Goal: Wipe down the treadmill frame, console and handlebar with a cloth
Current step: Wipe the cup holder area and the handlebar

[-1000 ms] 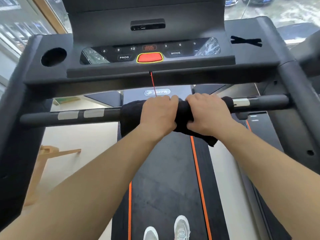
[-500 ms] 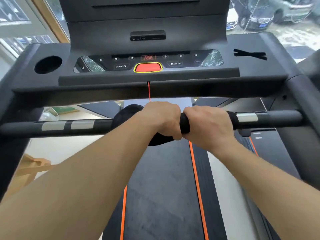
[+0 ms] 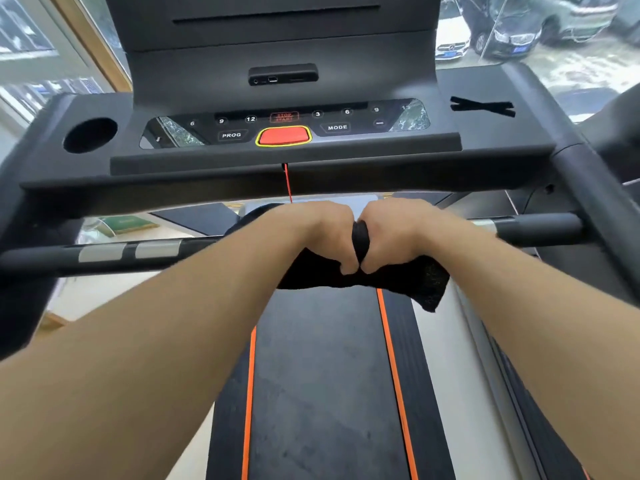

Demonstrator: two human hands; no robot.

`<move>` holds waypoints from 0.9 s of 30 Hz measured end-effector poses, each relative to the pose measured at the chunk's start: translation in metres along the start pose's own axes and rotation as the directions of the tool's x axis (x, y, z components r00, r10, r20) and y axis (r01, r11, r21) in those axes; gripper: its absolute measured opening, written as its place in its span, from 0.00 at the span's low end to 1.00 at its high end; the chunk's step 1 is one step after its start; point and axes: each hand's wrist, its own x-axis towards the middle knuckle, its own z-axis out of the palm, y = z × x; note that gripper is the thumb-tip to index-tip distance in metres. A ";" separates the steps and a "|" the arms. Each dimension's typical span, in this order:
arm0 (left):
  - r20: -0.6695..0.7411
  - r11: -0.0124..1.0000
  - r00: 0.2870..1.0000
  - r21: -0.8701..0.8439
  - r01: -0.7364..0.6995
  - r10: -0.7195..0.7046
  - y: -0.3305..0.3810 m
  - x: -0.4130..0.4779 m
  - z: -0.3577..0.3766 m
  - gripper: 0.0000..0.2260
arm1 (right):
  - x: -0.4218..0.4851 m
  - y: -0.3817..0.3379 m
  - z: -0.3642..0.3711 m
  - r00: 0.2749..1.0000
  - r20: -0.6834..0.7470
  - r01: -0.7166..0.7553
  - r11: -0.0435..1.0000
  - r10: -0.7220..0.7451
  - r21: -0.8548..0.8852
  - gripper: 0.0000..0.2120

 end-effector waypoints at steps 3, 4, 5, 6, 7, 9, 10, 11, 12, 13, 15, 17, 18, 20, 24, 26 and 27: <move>-0.235 0.994 0.971 0.085 0.066 -0.044 0.005 -0.006 0.022 0.11 | -0.010 0.004 0.038 0.854 -0.511 -0.042 0.968 -0.093 -0.248 0.12; -0.449 0.977 0.893 0.177 0.123 -0.031 0.006 -0.008 0.038 0.11 | -0.012 0.005 0.053 0.744 -0.653 -0.062 0.958 -0.144 -0.282 0.12; -0.618 0.954 0.786 0.245 0.173 0.016 0.010 -0.010 0.053 0.12 | -0.012 0.006 0.064 0.636 -0.752 -0.098 0.948 -0.175 -0.304 0.11; -0.733 0.938 0.677 0.280 0.205 0.071 0.013 -0.011 0.064 0.13 | -0.009 0.008 0.073 0.572 -0.799 -0.127 0.942 -0.188 -0.312 0.11; -0.795 0.928 0.596 0.300 0.223 0.114 0.014 -0.009 0.070 0.13 | -0.007 0.008 0.075 0.548 -0.815 -0.138 0.940 -0.189 -0.311 0.12; -0.730 0.948 0.680 0.263 0.179 0.074 0.015 -0.007 0.065 0.08 | -0.005 0.006 0.067 0.626 -0.763 -0.122 0.946 -0.161 -0.300 0.13; -0.612 0.963 0.791 0.222 0.154 0.015 0.015 -0.008 0.054 0.06 | -0.006 0.007 0.058 0.727 -0.675 -0.095 0.954 -0.130 -0.286 0.13; -0.456 0.978 0.890 0.177 0.112 -0.019 0.016 -0.005 0.039 0.06 | -0.007 0.008 0.044 0.851 -0.518 -0.060 0.967 -0.079 -0.247 0.12; -0.267 0.991 0.963 0.112 0.069 -0.037 0.015 0.000 0.023 0.09 | -0.007 0.011 0.028 0.947 -0.318 -0.017 0.985 -0.039 -0.171 0.11; -0.061 0.999 0.997 0.019 0.045 -0.044 0.014 0.005 0.008 0.12 | -0.006 0.014 0.013 0.992 -0.122 0.006 0.997 -0.016 -0.079 0.12; 0.249 0.993 0.968 -0.106 0.059 -0.031 0.017 0.016 -0.011 0.12 | -0.004 0.017 -0.010 0.992 0.124 0.016 0.998 -0.024 0.061 0.13; 0.308 0.995 0.950 -0.076 0.072 -0.045 0.023 0.020 -0.016 0.13 | -0.006 0.018 -0.010 0.996 0.089 0.016 0.998 -0.021 0.059 0.14; 0.259 0.996 0.964 -0.043 0.076 -0.062 0.025 0.019 -0.012 0.13 | -0.009 0.018 -0.002 1.000 -0.005 0.008 1.000 -0.008 -0.016 0.14; -0.016 0.994 0.994 0.025 0.110 -0.110 0.032 0.011 0.005 0.10 | -0.015 0.021 0.022 0.948 -0.317 -0.040 0.975 -0.031 -0.217 0.11; -0.585 0.960 0.811 0.216 0.177 -0.017 0.051 -0.008 0.049 0.03 | -0.019 0.025 0.062 0.641 -0.750 -0.095 0.953 -0.162 -0.287 0.11; -0.545 0.965 0.837 0.190 0.179 -0.048 0.049 -0.005 0.041 0.02 | -0.017 0.026 0.054 0.744 -0.655 -0.067 0.960 -0.132 -0.270 0.10; -0.426 0.976 0.901 0.153 0.154 -0.076 0.046 0.001 0.032 0.04 | -0.019 0.027 0.040 0.866 -0.493 -0.043 0.973 -0.076 -0.226 0.09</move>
